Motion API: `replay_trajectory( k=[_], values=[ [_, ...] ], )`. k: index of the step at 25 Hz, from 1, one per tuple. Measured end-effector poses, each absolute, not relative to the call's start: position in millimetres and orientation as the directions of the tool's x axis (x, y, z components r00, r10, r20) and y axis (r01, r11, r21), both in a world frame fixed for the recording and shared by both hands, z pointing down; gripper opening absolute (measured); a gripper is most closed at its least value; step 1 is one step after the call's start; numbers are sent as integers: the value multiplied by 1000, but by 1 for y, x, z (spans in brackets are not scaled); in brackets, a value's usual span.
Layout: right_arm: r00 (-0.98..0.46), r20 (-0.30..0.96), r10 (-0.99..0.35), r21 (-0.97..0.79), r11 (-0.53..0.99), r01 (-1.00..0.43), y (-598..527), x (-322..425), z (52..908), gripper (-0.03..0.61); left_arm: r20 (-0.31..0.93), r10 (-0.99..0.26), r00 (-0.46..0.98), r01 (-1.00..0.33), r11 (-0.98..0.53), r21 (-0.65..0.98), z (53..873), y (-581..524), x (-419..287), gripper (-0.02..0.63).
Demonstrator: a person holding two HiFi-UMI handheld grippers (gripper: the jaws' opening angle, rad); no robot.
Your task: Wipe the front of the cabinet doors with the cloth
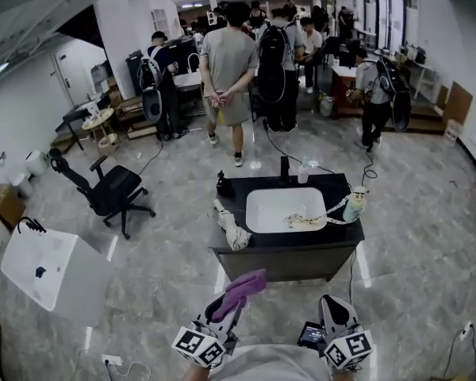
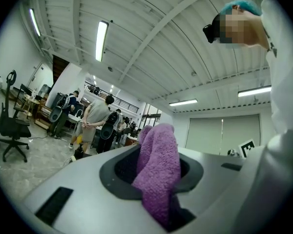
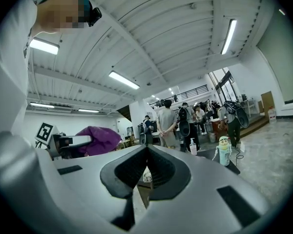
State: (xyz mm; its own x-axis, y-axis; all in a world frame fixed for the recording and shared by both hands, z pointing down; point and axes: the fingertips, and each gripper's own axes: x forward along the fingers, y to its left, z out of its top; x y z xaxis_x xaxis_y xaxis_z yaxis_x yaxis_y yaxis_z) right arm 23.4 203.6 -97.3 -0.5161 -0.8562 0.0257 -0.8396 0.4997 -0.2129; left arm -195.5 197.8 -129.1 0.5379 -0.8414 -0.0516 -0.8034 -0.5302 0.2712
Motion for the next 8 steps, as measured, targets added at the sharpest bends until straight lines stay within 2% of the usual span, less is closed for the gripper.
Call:
replay_trajectory(
  k=[8],
  values=[
    [-544, 31, -838, -219, 526, -822, 209, 18, -94, 26, -44, -851, 524, -811, -513, 281, -127, 205, -191, 100]
  ],
)
